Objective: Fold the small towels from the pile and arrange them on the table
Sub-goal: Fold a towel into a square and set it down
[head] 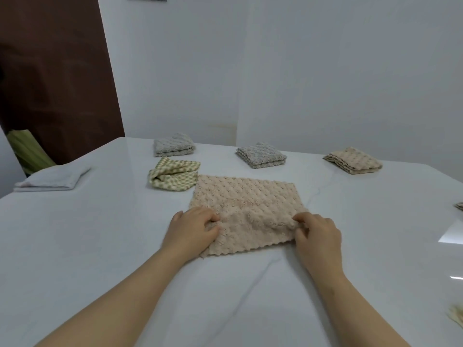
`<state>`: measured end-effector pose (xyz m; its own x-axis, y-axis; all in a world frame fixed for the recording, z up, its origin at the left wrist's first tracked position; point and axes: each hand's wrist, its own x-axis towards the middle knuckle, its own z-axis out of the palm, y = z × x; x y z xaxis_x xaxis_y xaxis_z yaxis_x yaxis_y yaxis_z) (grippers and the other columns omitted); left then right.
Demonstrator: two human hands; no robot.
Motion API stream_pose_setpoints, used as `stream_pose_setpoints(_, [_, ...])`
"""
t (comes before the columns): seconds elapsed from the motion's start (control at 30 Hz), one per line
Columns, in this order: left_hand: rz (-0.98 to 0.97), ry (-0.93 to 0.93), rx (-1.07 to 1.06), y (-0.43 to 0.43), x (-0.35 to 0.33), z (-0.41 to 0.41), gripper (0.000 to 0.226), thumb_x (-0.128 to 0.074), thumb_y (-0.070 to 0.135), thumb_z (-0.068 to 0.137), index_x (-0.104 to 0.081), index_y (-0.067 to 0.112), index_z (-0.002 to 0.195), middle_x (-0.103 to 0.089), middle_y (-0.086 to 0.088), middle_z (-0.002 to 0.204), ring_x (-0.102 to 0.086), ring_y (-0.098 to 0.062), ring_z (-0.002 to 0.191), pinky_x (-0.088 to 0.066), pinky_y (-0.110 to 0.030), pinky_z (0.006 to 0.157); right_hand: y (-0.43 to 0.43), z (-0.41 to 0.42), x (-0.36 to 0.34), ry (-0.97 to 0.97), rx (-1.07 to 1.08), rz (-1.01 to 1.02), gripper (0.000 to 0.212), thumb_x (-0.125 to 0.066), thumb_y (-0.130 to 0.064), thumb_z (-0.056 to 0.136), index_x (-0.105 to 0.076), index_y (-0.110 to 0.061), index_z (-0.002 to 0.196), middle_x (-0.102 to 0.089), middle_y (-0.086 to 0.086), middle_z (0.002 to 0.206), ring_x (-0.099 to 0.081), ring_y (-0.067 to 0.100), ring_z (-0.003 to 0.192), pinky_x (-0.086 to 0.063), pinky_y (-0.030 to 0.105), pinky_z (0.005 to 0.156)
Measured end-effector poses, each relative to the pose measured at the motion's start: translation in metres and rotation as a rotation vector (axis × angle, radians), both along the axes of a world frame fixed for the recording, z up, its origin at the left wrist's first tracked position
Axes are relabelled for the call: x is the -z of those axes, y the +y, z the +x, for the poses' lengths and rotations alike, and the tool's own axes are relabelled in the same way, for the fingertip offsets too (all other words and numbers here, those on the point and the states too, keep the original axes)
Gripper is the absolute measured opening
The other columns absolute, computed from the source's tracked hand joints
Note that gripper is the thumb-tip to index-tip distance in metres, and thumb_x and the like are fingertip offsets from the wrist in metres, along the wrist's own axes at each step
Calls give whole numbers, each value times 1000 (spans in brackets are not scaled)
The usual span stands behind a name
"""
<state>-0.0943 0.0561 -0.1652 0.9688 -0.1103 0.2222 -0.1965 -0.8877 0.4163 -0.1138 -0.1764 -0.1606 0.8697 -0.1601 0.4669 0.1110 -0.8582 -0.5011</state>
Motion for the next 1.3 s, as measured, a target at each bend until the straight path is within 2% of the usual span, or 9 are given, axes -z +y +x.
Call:
stream_pose_setpoints(0.17, [-155, -77, 71, 11, -1, -11, 30, -49, 12, 79, -63, 21, 104, -56, 17, 114, -54, -10, 104, -37, -24, 92, -6, -15, 1, 75, 45, -120, 22, -45, -16, 86, -62, -16, 100, -64, 1, 104, -45, 23, 101, -18, 27, 79])
stream_pose_setpoints(0.3, [-157, -27, 240, 13, -4, -25, 50, -38, 59, 66, -64, 28, 96, -60, 23, 95, -52, 10, 80, -36, -20, 82, -3, -24, 0, 141, -142, -252, 59, -27, -53, 69, -55, -33, 117, -49, -14, 128, -37, 15, 123, -18, 29, 97])
stream_pose_setpoints(0.43, [88, -11, 279, 14, -4, -35, 74, -31, 74, 61, -59, 31, 114, -51, 27, 109, -43, 7, 104, -31, -21, 95, -4, -28, -1, 258, -217, -342, 71, -21, -69, 68, -41, -43, 131, -44, -20, 134, -34, 10, 128, -19, 30, 104])
stream_pose_setpoints(0.53, [55, -93, 164, 16, -1, -44, 47, -38, 51, 78, -62, 26, 110, -63, 15, 105, -52, -8, 100, -41, -25, 88, -4, -34, -1, 240, -189, -333, 45, -45, -53, 88, -44, -39, 131, -51, -17, 130, -40, 14, 124, -24, 31, 101])
stream_pose_setpoints(0.67, [76, -170, 11, 20, -3, -58, 29, -46, 11, 87, -61, 20, 111, -66, 4, 106, -54, -18, 101, -32, -24, 70, -3, -44, -2, 162, -158, -310, 42, -43, -19, 91, -45, -31, 131, -60, -10, 119, -47, 19, 112, -29, 30, 91])
stream_pose_setpoints(0.8, [6, -189, -29, 27, -4, -71, 32, -51, 6, 83, -63, 16, 111, -68, 2, 105, -58, -20, 99, -32, -21, 73, -4, -50, 6, 71, -94, -306, 47, -48, 3, 80, -56, -22, 119, -66, -2, 106, -54, 28, 97, -30, 33, 80])
stream_pose_setpoints(0.93, [-160, -97, -41, 41, -5, -87, 25, -59, 5, 78, -64, 25, 91, -65, 13, 91, -57, -12, 87, -38, -19, 69, -7, -56, 14, -34, 21, -367, 51, -63, 20, 49, -65, -15, 86, -65, 1, 67, -55, 29, 60, -30, 30, 63])
stream_pose_setpoints(1.1, [-280, -79, -61, 53, -7, -100, 39, -63, -2, 72, -51, 35, 66, -62, 17, 77, -59, -11, 78, -40, -9, 66, -10, -71, 11, -140, 15, -419, 56, -64, 23, 33, -62, -12, 76, -57, -1, 53, -52, 27, 48, -30, 28, 56])
stream_pose_setpoints(1.3, [-321, -74, -82, 60, -9, -123, 33, -59, 1, 80, -57, 34, 79, -60, 19, 84, -55, -2, 83, -33, 4, 69, -9, -88, 9, -50, -203, -254, 35, -70, 4, 67, -69, -13, 97, -71, 2, 78, -62, 32, 76, -36, 31, 68])
